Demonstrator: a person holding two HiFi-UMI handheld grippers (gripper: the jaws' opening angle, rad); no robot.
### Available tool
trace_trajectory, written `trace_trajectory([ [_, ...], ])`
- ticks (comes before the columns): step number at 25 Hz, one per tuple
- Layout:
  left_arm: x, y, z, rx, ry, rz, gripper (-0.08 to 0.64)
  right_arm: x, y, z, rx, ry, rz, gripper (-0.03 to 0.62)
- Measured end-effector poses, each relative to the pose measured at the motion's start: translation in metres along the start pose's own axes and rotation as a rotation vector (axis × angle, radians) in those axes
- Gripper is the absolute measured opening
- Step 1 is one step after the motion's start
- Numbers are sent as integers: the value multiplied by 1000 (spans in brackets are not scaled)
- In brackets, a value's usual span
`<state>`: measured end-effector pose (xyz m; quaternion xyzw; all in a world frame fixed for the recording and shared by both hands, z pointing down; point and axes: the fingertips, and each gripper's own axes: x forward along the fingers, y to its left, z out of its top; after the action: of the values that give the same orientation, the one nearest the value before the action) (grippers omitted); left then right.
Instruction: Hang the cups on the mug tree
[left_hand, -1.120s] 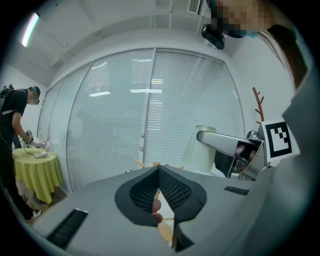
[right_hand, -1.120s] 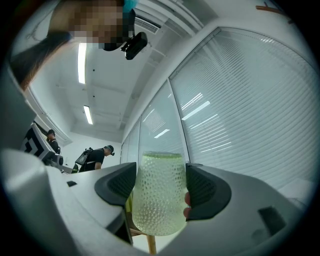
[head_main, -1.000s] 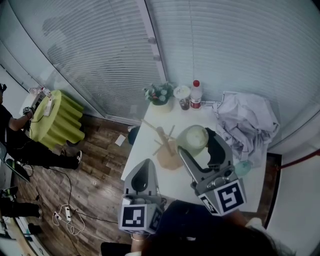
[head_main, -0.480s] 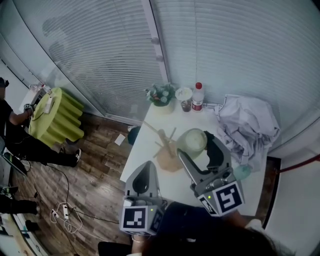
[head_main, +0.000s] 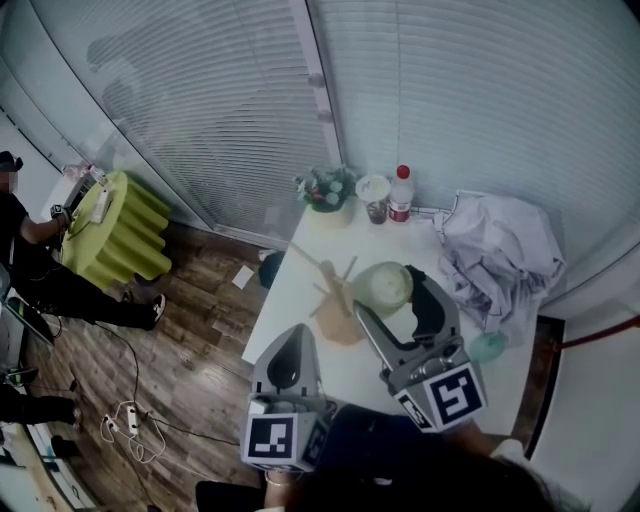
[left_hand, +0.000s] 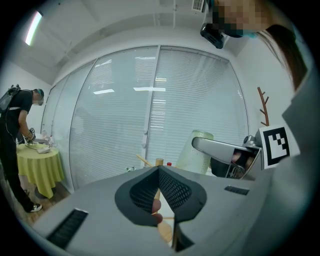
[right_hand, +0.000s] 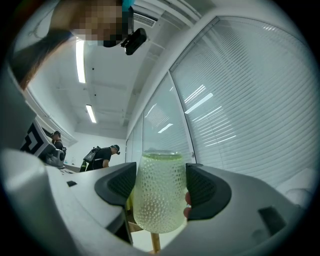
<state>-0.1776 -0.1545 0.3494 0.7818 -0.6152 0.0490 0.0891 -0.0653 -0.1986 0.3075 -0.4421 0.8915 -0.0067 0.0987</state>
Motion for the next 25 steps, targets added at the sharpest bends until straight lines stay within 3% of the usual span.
trace_trajectory([
  [25,-6,5,-2,-5,16,27,-2,10,8,-25,29,47,36,321],
])
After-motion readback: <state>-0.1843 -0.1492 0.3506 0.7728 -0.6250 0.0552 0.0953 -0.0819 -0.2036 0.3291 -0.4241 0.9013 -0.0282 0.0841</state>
